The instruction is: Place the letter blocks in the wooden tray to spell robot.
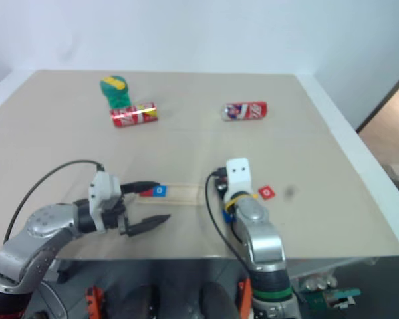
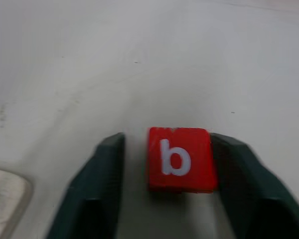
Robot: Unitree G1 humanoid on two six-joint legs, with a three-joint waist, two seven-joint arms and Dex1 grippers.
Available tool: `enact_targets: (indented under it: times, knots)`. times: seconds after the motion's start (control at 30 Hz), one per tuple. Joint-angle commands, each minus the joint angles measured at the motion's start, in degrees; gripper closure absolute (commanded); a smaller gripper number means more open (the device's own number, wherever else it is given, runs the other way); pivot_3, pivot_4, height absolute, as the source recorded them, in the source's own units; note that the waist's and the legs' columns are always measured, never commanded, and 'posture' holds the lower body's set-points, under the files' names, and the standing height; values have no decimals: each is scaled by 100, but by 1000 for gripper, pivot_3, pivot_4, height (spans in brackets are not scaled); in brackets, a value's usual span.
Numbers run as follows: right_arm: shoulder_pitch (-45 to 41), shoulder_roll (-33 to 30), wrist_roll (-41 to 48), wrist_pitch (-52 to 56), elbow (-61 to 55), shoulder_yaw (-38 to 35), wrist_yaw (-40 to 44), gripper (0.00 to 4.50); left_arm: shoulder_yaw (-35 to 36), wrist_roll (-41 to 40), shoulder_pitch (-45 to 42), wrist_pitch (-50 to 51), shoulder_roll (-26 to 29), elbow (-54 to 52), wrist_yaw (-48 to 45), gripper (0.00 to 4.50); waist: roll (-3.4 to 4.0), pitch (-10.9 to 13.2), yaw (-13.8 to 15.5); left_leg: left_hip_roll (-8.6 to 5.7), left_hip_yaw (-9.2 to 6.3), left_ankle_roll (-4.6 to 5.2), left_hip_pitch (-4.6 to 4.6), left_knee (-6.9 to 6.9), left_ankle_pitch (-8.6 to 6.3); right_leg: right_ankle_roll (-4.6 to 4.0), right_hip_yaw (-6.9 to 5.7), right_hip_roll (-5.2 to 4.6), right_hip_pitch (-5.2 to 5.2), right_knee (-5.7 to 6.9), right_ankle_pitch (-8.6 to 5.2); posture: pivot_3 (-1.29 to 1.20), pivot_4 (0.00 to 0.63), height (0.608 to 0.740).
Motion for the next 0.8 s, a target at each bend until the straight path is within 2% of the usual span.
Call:
enact_targets:
  times: [0.03, 0.33, 0.4, 0.43, 0.47, 0.57, 0.6, 0.67, 0.77, 0.8]
  knots:
    - [20, -96, -22, 298, -332, 73, 9, 3276, -15, 16, -32, -110, 0, -49, -19, 0, 0, 0, 1, 0, 0, 0, 0, 0, 0, 1, 0, -1, 1, 0, -1, 0, 150, 740]
    - [272, -184, 227, 1354, -1332, 123, 172, 3275, -58, -14, -21, -55, -37, -45, 18, 0, 0, 0, 7, 0, -3, -1, -13, -11, -1, 0, -3, 0, -14, 0, -9, 0, 150, 740]
    - [161, -169, 283, 1411, -1430, 113, 190, 2242, -83, -12, -28, -62, -32, -31, -12, 0, -1, 0, 7, 1, -3, -1, -13, -11, -1, -1, -3, 1, -15, 0, -9, 0, 150, 740]
    - [118, -179, 291, 1422, -1459, 116, 189, 1876, -94, -8, -37, -61, -34, -25, -17, 0, 0, 0, 7, 1, -2, -1, -13, -11, -1, -1, -3, 1, -16, 0, -8, 0, 150, 740]
    - [64, -170, 295, 1403, -1495, 89, 163, 1697, -102, 0, -44, -65, -36, -17, -18, 0, 0, 0, 6, 1, -1, -1, -13, -11, -1, -1, -2, 1, -16, 0, -8, 0, 150, 740]
    - [-291, -292, 437, 1580, -1685, -231, 234, 628, -126, 33, -53, -103, -43, 6, -24, 0, 1, 1, 5, 0, 2, 0, -16, -11, -1, 0, 0, 0, -20, 0, -7, 0, 150, 740]
    - [-418, -343, 521, 1666, -1729, -356, 298, 628, -134, 43, -54, -120, -44, 12, -29, 0, 1, 1, 6, 0, 2, 0, -19, -11, -1, 1, 1, 0, -24, 0, -6, 0, 150, 740]
    - [-717, -749, 779, 1631, -1639, -560, 728, 628, -179, 71, -89, -165, -55, 44, -50, 0, 1, 1, 7, -2, 2, 0, -27, -10, -1, 5, 1, -1, -30, 0, -3, 0, 150, 740]
    - [-1062, -2621, 1348, -372, 112, -511, 3580, 628, -403, 149, -264, -414, -28, 139, -369, 0, 2, 9, 29, -8, 2, 0, -30, -6, -1, 10, -4, -6, -22, -11, -2, 0, 150, 740]
    - [-1118, -3037, 1430, -966, 617, -377, 4303, 628, -438, 169, -304, -471, -27, 177, -427, 0, 7, 13, 34, -11, 2, 4, -30, -5, -2, 8, -8, -10, -16, -23, -3, 0, 150, 740]
